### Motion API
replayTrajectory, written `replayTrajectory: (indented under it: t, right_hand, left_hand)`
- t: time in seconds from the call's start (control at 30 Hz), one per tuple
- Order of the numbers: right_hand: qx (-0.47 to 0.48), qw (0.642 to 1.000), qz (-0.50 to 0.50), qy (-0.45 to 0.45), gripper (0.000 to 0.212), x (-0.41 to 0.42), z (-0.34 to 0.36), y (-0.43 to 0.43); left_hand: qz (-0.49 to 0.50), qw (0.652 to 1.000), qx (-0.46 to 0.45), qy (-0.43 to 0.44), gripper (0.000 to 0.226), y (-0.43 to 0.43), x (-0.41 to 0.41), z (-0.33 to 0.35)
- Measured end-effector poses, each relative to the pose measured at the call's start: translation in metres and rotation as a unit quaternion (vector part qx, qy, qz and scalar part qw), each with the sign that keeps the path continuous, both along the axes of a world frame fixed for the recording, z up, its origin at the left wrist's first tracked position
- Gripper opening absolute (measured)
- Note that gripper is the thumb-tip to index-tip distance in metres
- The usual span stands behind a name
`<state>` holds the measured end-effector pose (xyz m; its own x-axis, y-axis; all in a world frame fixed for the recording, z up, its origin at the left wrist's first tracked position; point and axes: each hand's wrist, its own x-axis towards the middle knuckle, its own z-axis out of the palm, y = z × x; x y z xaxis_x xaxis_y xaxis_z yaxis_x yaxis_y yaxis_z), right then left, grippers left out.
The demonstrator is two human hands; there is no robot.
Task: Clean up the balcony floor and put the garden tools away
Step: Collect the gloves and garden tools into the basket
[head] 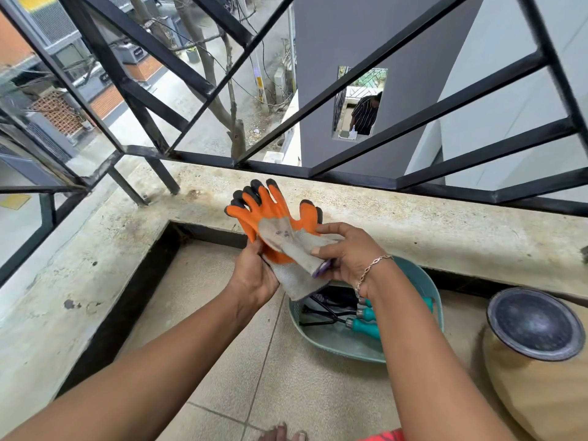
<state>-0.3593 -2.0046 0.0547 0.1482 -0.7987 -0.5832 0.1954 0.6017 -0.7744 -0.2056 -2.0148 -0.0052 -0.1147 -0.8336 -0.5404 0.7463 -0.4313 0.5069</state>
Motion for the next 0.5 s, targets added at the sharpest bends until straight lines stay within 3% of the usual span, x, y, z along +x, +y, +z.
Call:
replayTrajectory:
  t: [0.13,0.27,0.3,0.4,0.5]
  right_hand:
    - [0.015,0.994,0.028,0.101,0.036,0.006,-0.008,0.003]
    - [0.009,0.979,0.070,0.190,0.059,0.007,-0.015,0.006]
    - [0.023,0.982,0.081,0.167,0.057,0.008,-0.016,0.007]
    - [0.049,0.993,0.090,0.056,0.018,0.011,-0.017,0.009]
    - [0.044,0.998,0.033,0.022,0.016,0.005,-0.017,0.003]
  left_hand:
    - [0.009,1.000,-0.003,0.004,0.047,-0.001,0.000,0.003]
    - [0.042,0.998,-0.020,0.030,0.045,-0.001,0.001,0.012]
    - [0.051,0.998,-0.023,0.036,0.045,-0.002,0.001,0.015]
    - [0.055,0.998,-0.031,0.028,0.044,-0.001,0.001,0.017]
    - [0.044,0.998,-0.049,0.019,0.053,0.002,0.006,0.018]
